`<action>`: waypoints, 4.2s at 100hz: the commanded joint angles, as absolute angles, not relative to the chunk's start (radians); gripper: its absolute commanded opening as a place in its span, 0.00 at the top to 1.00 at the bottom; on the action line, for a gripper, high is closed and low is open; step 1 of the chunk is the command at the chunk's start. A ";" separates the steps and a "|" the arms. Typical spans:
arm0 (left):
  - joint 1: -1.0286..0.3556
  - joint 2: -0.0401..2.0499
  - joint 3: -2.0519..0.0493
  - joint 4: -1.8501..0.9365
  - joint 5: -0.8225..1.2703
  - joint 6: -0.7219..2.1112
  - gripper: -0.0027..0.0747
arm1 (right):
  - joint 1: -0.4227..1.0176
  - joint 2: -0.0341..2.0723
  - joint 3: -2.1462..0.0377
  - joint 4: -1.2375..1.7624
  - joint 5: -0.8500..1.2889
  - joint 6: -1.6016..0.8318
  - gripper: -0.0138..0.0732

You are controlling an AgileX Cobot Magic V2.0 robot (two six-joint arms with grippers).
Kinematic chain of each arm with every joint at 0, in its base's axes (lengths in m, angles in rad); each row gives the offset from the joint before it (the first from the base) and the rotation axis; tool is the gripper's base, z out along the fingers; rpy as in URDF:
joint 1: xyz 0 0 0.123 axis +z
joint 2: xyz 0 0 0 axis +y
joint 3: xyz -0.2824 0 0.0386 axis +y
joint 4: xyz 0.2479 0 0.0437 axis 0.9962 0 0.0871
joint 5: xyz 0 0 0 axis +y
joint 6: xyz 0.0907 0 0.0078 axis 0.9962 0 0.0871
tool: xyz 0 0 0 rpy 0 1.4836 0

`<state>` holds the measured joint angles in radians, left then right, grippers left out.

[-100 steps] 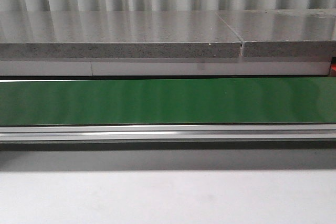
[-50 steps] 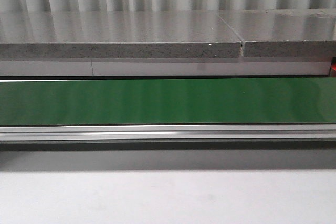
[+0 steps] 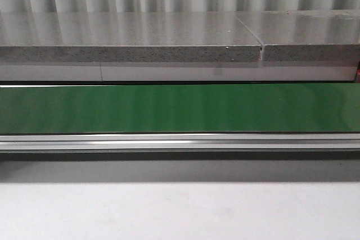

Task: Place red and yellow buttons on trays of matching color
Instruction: 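Grasp another yellow push button from the table with the left gripper, then set the yellow button on the green belt and open the left gripper, then move the left gripper toward the red buttons on the table, then grasp a red push button from the table with the left gripper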

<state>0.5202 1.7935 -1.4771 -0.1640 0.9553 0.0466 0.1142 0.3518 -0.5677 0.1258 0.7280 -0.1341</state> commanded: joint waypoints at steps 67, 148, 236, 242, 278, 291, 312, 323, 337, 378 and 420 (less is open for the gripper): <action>0.229 1.439 -1.299 -0.186 0.940 0.071 0.75 | 0.113 0.358 -0.593 0.122 0.661 -0.140 0.92; 0.166 1.595 -1.299 -0.208 1.026 0.073 0.31 | 0.113 0.358 -0.593 0.122 0.661 -0.140 0.92; 0.169 1.289 -1.133 0.000 1.094 -0.168 0.25 | 0.113 0.358 -0.593 0.122 0.661 -0.140 0.92; 0.169 1.289 -1.083 0.000 1.054 -0.196 0.25 | 0.113 0.358 -0.593 0.122 0.661 -0.140 0.92; 0.408 1.289 -0.939 -0.030 1.007 -0.233 0.25 | 0.113 0.358 -0.593 0.122 0.661 -0.140 0.92; 0.455 1.294 -0.939 -0.035 1.003 -0.233 0.25 | 0.113 0.358 -0.593 0.122 0.661 -0.140 0.92; 0.468 1.396 -0.939 -0.035 0.982 -0.197 0.25 | 0.113 0.358 -0.593 0.122 0.661 -0.140 0.92; 0.473 1.449 -0.939 -0.033 0.949 -0.197 0.25 | 0.113 0.358 -0.593 0.122 0.661 -0.140 0.92; 0.486 1.503 -0.939 -0.045 0.918 -0.197 0.25 | 0.113 0.358 -0.593 0.122 0.661 -0.140 0.92; 0.486 1.617 -0.939 -0.055 0.791 -0.197 0.45 | 0.113 0.358 -0.593 0.122 0.661 -0.140 0.92; 0.486 1.560 -0.941 -0.057 0.777 -0.156 0.84 | 0.113 0.358 -0.593 0.122 0.661 -0.140 0.92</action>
<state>0.4858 1.6337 -0.9191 -0.0498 0.7857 -0.1847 0.1142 0.3518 -0.5677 0.1254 0.7280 -0.1360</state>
